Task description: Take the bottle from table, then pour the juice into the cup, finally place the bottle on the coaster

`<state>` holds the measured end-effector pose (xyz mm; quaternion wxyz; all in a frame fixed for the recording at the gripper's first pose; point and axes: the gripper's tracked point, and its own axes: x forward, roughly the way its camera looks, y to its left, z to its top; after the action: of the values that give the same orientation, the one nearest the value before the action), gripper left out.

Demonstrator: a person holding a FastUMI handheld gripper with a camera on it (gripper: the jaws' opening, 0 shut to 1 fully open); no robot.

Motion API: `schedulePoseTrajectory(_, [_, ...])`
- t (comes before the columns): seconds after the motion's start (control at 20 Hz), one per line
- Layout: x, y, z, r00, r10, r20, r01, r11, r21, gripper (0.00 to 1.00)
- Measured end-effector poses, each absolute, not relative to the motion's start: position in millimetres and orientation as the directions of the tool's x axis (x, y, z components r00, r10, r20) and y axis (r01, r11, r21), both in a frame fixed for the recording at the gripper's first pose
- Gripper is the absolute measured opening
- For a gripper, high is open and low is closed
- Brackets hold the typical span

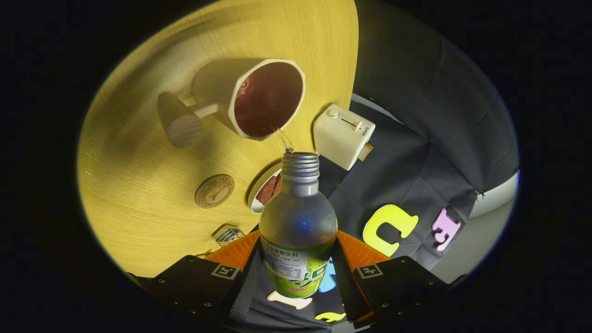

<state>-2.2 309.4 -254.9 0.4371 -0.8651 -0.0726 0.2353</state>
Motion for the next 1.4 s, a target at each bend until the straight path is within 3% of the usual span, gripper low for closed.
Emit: schedulePoseTrajectory(1.4, [-4.6, 322.5, -255.7, 0.886, 0.291, -0.359, -0.077, -0.673, -0.736, 0.77])
